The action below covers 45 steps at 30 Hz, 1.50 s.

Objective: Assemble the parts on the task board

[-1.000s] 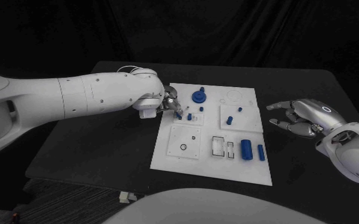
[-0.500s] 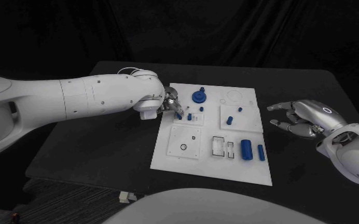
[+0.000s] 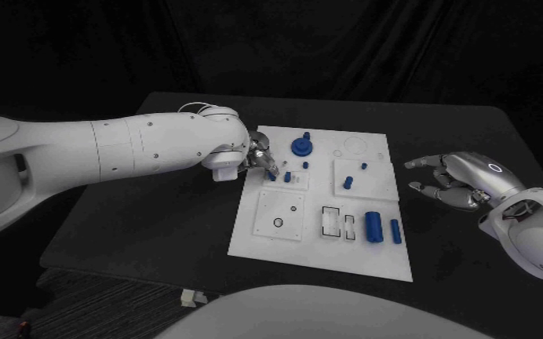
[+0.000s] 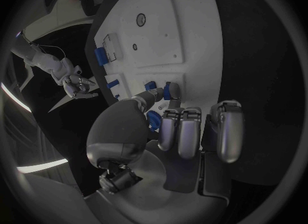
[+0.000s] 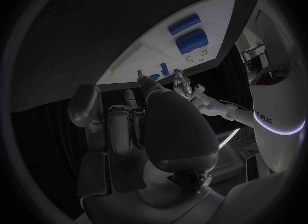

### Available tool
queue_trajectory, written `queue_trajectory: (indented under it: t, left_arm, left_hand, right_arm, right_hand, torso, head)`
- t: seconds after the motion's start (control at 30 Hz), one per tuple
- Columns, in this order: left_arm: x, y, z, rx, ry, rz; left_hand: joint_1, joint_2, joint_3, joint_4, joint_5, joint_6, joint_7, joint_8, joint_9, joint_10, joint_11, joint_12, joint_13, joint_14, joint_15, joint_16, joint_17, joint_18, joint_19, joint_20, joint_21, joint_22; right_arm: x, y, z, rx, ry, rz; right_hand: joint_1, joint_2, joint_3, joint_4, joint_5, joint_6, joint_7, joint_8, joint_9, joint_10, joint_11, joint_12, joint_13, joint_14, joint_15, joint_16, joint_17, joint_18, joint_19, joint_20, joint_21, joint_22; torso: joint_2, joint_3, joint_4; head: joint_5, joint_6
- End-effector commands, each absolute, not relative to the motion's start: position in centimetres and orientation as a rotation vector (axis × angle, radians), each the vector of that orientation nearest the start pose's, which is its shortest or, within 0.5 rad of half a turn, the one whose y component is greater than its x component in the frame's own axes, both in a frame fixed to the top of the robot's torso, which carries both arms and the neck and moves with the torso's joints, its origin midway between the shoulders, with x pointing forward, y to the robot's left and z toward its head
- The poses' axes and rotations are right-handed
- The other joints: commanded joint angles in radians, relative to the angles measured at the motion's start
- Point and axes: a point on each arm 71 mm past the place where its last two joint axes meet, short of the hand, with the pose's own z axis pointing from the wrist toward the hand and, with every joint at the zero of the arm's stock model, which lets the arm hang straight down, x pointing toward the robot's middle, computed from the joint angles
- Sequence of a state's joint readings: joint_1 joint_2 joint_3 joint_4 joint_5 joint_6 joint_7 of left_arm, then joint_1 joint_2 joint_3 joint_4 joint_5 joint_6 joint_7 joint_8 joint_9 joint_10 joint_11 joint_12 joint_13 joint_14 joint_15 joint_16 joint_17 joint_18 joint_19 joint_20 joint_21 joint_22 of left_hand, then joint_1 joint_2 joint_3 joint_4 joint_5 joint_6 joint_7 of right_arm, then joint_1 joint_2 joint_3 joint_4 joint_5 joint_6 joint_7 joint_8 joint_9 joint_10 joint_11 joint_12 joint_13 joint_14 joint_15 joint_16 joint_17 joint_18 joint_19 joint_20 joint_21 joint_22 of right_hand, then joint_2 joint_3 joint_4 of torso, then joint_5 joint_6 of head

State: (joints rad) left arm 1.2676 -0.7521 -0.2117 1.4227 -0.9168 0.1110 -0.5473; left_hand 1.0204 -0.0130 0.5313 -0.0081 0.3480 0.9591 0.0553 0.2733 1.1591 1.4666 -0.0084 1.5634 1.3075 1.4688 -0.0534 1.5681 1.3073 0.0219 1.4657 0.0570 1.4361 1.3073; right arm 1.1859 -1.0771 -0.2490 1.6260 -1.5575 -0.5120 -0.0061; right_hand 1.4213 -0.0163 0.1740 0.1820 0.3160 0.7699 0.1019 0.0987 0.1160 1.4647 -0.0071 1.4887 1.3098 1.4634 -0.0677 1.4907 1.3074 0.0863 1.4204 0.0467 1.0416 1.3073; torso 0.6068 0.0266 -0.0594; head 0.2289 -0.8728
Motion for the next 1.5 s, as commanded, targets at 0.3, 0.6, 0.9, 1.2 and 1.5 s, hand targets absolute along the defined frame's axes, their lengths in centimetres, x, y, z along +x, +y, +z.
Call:
queue_trajectory:
  t: [0.3, 0.6, 0.9, 1.2, 1.5]
  left_arm:
    - [47.02, 21.07, -26.86, -0.258, 2.512, -0.324]
    - [46.93, 21.15, -26.93, -0.255, 2.520, -0.318]
    - [46.90, 21.18, -26.96, -0.254, 2.524, -0.315]
    - [46.85, 20.99, -27.02, -0.244, 2.533, -0.314]
    - [46.90, 21.12, -27.09, -0.245, 2.538, -0.305]
  left_hand:
    - [0.009, 0.005, -0.007, -0.006, -0.001, -0.006, -0.006, -0.005, -0.003, 0.092, -0.007, -0.003, 0.253, 0.102, -0.007, 0.003, 0.263, 0.013, 0.019, -0.005, -0.002, 0.217]
    - [0.011, 0.005, -0.007, -0.007, 0.000, -0.007, -0.006, -0.005, -0.003, 0.091, -0.007, -0.004, 0.252, 0.102, -0.007, 0.003, 0.263, 0.013, 0.018, -0.005, -0.004, 0.217]
    - [0.011, 0.005, -0.007, -0.008, 0.000, -0.007, -0.006, -0.006, -0.003, 0.090, -0.007, -0.005, 0.251, 0.102, -0.007, 0.003, 0.263, 0.014, 0.017, -0.005, -0.005, 0.216]
    - [-0.014, 0.011, -0.074, 0.032, -0.159, -0.003, -0.001, -0.023, -0.027, 0.088, -0.002, -0.007, 0.250, 0.102, -0.004, 0.003, 0.263, 0.014, 0.014, -0.001, -0.010, 0.215]
    - [-0.091, -0.004, -0.231, 0.133, -0.284, -0.003, 0.020, -0.081, -0.096, 0.086, 0.015, -0.008, 0.248, 0.102, 0.011, 0.003, 0.263, 0.015, 0.012, 0.012, -0.016, 0.214]
  right_arm:
    - [41.99, -28.31, -24.10, -0.231, 1.666, 0.536]
    - [42.00, -28.25, -24.16, -0.232, 1.667, 0.537]
    - [41.96, -28.30, -24.22, -0.231, 1.671, 0.535]
    - [41.96, -28.26, -24.25, -0.231, 1.671, 0.536]
    - [41.95, -28.27, -24.26, -0.231, 1.674, 0.535]
  right_hand:
    - [0.010, 0.002, 0.011, -0.002, 0.008, 0.006, -0.002, -0.007, -0.002, 0.035, 0.006, -0.004, 0.177, 0.085, 0.004, -0.006, 0.188, 0.008, -0.005, 0.001, -0.006, 0.138]
    - [0.012, 0.001, 0.013, -0.003, 0.012, 0.007, -0.002, -0.008, -0.002, 0.035, 0.006, -0.004, 0.176, 0.085, 0.004, -0.006, 0.188, 0.008, -0.005, 0.001, -0.007, 0.137]
    - [0.013, 0.001, 0.014, -0.004, 0.013, 0.007, -0.002, -0.008, -0.002, 0.035, 0.006, -0.004, 0.176, 0.085, 0.004, -0.007, 0.187, 0.008, -0.005, 0.000, -0.007, 0.137]
    - [0.015, 0.001, 0.016, -0.005, 0.015, 0.007, -0.002, -0.008, -0.003, 0.034, 0.006, -0.006, 0.175, 0.085, 0.004, -0.007, 0.188, 0.008, -0.005, 0.000, -0.007, 0.138]
    - [0.015, 0.001, 0.016, -0.005, 0.015, 0.007, -0.002, -0.008, -0.003, 0.034, 0.006, -0.006, 0.175, 0.085, 0.004, -0.007, 0.188, 0.008, -0.005, 0.000, -0.007, 0.138]
  torso:
    - [0.000, 0.0008, 0.0005]
    - [0.000, 0.0000, -0.0013]
    - [0.000, 0.0006, 0.0003]
    - [0.001, -0.0006, -0.0008]
    - [0.001, 0.0009, -0.0001]
  head:
    - [0.001, 0.000]
    - [0.004, 0.000]
    - [0.005, 0.000]
    - [0.006, 0.000]
    - [0.005, 0.000]
